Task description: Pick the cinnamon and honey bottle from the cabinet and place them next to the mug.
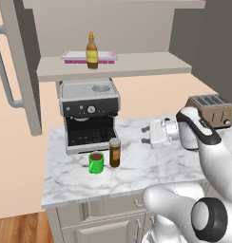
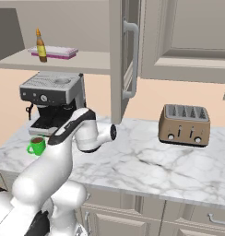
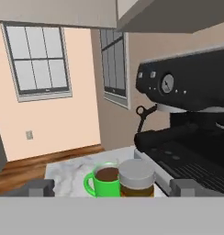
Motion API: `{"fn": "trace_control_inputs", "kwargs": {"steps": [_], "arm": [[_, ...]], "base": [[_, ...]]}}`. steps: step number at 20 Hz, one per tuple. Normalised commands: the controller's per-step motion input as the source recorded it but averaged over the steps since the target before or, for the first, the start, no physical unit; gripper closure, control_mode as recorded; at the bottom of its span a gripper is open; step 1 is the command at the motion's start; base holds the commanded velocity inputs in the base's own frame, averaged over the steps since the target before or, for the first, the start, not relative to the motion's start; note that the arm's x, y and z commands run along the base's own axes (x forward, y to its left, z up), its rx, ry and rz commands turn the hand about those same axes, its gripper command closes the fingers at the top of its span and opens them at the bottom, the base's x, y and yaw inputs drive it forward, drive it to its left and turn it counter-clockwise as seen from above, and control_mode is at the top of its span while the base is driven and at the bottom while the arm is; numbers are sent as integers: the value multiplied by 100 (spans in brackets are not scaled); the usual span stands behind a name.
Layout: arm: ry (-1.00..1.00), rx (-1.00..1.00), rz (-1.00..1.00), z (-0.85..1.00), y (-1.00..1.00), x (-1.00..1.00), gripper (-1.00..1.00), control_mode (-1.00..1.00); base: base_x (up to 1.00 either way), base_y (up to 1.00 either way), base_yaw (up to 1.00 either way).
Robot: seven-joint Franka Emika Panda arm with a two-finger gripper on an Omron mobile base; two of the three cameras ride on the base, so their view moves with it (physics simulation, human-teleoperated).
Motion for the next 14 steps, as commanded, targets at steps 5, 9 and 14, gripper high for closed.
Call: {"fn": "trace_control_inputs", "kwargs": {"steps": [5, 9, 14], "arm": [[1, 1, -2, 68, 0, -21, -100, -100], [7, 0, -11, 64, 0, -11, -100, -100], [10, 0, -24, 71, 0, -20, -100, -100]], "base": [[0, 0, 0], [0, 0, 0], [0, 0, 0]]}}
